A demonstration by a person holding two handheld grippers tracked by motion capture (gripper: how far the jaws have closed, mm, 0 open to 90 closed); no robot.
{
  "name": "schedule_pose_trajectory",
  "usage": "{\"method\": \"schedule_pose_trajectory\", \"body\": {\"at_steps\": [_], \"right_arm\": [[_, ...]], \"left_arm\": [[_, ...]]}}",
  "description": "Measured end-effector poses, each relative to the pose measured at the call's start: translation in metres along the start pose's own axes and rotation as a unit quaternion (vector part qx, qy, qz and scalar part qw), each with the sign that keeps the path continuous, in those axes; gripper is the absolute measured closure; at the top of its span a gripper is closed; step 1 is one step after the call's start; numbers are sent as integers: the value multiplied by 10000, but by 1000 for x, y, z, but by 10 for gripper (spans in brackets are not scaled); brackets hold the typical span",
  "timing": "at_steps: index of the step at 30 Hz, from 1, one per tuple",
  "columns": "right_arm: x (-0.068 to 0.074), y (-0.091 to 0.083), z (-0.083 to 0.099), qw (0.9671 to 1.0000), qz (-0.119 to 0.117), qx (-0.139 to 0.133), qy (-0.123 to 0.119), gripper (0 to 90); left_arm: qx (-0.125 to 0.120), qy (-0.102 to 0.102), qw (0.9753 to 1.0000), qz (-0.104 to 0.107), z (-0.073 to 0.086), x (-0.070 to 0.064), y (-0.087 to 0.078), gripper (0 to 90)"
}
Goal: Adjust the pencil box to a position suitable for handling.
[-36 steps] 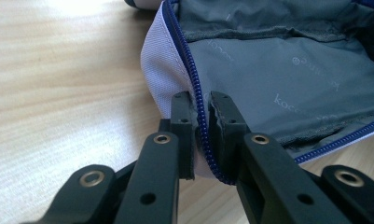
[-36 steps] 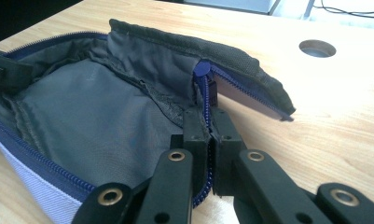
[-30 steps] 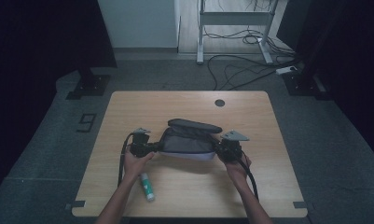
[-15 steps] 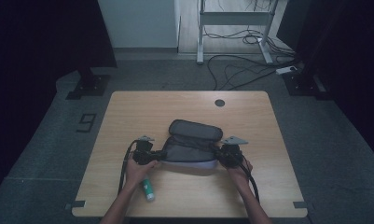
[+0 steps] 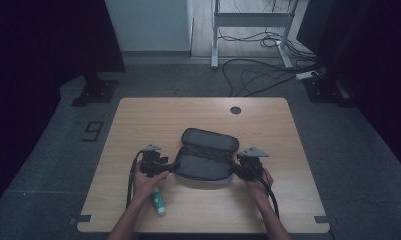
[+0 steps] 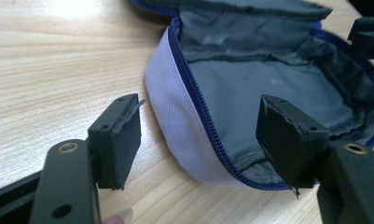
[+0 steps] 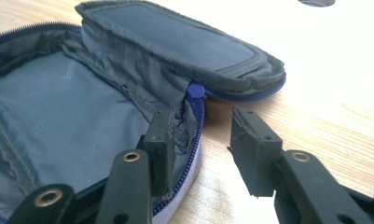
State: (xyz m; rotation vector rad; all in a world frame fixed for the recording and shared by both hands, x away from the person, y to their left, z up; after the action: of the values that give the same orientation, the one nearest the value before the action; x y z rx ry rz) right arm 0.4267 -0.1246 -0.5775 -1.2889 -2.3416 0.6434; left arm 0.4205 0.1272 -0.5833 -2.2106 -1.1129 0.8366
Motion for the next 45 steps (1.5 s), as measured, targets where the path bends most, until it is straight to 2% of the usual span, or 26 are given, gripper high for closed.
{"method": "schedule_pose_trajectory", "body": {"at_steps": [6,13,20,27,31,35,45], "right_arm": [[4,-9,-6,9998,-53,-203,-8,544],[13,-18,-11,9991,-148,-387,-23,535],[33,-24,-13,9979,-324,-539,-171,529],[48,-24,-13,9970,-526,-522,-245,524],[54,-24,-13,9963,-640,-519,-226,522],[62,-25,-14,9954,-743,-548,-251,522],[82,-24,-17,9931,-957,-583,-351,522]], "left_arm": [[-128,-105,9998,129,0,3,-8,313],[-214,-94,9996,176,-1,7,-18,318],[-436,-187,9986,217,-5,16,-34,327],[-542,-358,9977,169,-6,29,-43,337],[-576,-388,9975,139,-6,35,-46,338],[-591,-520,9967,173,-6,38,-49,360],[-630,-568,9963,147,-7,43,-51,359]]}}
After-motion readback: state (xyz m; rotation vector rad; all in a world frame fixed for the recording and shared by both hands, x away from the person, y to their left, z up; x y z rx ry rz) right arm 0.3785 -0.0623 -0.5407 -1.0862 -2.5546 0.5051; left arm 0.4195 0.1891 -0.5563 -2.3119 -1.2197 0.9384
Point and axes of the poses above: each handheld gripper's, and its own axes: y roughly forward along the jaws, z roughly out of its underside, x roughly to its left, the point moved 10 cm from there along y, roughly forward along the jaws, and after that the axes turned 5 degrees about -z, right-handed, at the moved point
